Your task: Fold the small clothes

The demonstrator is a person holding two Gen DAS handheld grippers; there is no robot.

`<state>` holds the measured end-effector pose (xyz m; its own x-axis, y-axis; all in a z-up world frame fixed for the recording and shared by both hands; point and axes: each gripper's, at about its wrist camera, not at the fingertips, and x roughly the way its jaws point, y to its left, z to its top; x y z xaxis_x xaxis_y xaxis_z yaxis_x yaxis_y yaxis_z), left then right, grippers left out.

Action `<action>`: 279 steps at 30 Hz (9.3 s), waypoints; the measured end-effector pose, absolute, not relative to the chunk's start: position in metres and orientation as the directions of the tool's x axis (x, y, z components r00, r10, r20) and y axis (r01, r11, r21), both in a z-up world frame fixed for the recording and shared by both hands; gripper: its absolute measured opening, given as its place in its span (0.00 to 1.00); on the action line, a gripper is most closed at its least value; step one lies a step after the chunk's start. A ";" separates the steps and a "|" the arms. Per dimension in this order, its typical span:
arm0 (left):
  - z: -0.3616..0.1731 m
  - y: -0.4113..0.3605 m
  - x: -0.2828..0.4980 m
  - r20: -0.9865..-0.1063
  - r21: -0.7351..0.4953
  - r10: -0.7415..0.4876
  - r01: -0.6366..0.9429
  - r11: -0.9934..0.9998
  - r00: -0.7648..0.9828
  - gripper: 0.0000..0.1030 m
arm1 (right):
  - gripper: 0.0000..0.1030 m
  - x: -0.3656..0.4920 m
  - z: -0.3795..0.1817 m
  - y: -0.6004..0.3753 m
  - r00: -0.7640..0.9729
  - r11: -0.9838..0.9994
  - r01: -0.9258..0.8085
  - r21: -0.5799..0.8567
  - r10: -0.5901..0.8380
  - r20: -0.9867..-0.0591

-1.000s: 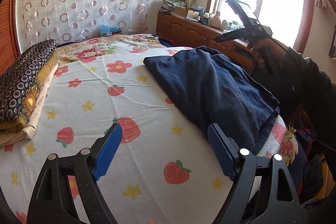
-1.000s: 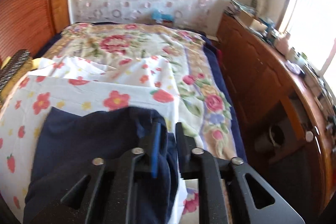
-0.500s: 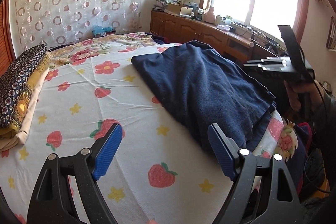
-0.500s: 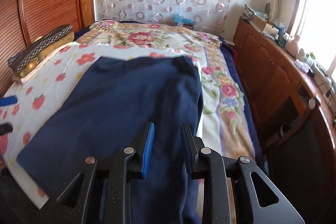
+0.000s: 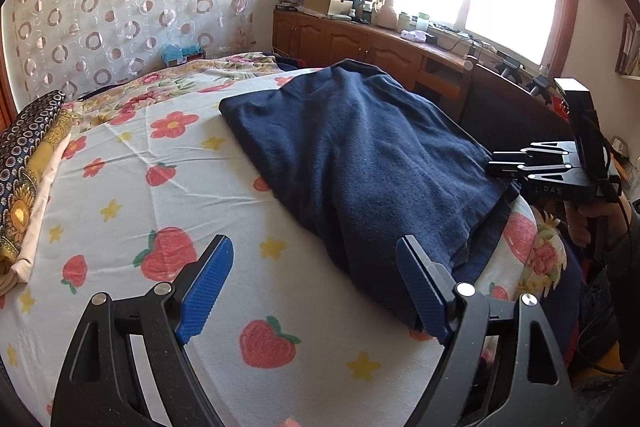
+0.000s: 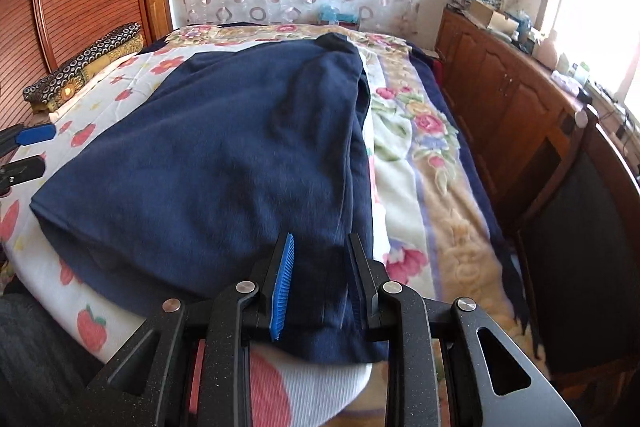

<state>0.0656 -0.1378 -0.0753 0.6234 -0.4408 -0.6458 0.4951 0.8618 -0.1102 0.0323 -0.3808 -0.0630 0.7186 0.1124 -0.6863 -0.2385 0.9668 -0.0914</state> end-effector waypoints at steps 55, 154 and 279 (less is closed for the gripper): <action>-0.030 -0.177 0.067 -0.595 -0.227 -0.624 0.638 0.735 0.507 0.09 | 0.65 -0.017 -0.080 -0.331 0.748 0.876 -0.435 -0.206 0.225 -0.624; -0.097 -0.143 0.319 -0.703 -0.362 -0.543 0.426 0.829 0.459 0.39 | 0.45 0.249 -0.022 -0.372 0.625 0.926 -0.356 0.125 0.335 -0.705; 0.029 -0.004 0.042 -0.356 -0.036 -0.093 0.086 0.996 0.930 0.81 | 0.70 -0.031 0.024 -0.174 0.921 0.949 -0.316 0.013 0.310 -0.237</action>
<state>0.0419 -0.0043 0.0288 0.9298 -0.0929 -0.3562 0.0856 0.9957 -0.0362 -0.0307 -0.1740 0.0243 0.9205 0.3103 -0.2373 -0.3164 0.9485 0.0130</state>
